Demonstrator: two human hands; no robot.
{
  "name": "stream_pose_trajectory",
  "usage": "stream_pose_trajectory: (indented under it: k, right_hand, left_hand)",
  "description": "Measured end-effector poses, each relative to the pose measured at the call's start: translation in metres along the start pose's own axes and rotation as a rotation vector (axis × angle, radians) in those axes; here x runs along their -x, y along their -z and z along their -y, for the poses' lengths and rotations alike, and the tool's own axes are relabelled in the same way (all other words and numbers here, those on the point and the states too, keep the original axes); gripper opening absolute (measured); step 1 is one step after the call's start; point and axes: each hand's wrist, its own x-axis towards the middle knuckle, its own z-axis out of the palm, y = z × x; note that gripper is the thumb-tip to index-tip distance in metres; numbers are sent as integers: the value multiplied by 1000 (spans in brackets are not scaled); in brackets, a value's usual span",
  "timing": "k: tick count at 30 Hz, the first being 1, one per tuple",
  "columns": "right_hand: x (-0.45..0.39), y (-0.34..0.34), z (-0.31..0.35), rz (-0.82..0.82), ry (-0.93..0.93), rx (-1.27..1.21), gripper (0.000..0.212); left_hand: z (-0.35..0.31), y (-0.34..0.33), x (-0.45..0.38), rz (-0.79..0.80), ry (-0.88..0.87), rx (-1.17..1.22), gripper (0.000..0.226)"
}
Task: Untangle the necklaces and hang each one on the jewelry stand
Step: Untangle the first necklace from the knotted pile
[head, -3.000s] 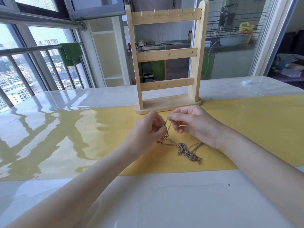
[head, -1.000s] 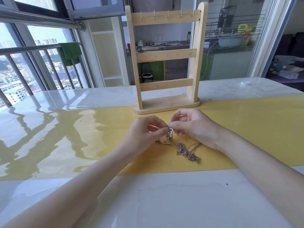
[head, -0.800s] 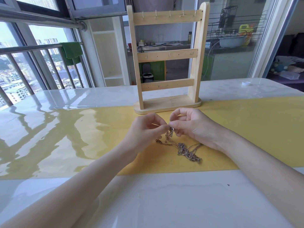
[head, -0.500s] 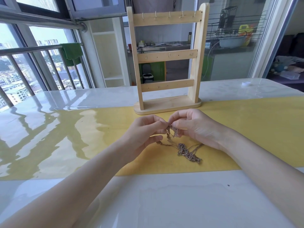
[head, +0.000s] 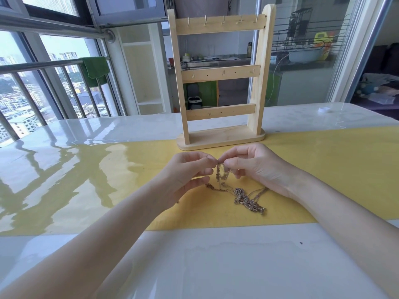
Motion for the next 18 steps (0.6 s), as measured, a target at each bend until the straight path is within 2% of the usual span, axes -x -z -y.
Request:
stream_pose_trajectory:
  k: [5,9,14,18]
  right_hand:
    - [-2,-3,1,-45,14,37,14]
    - [-1,-3,1,-50,-6,55,4]
    - [-3,-5,1,-2,-67,-24,14]
    - [-2,-4,1,18,-75,-55,18]
  left_hand:
    - [1,-4,1,-43,-83,-42,14]
    - [4,-6,-1,-85,-201,-212,17]
    - [8,-9,-2,-73,-332,-423,20]
    - [9,-10,-2,-39,-291,-390,17]
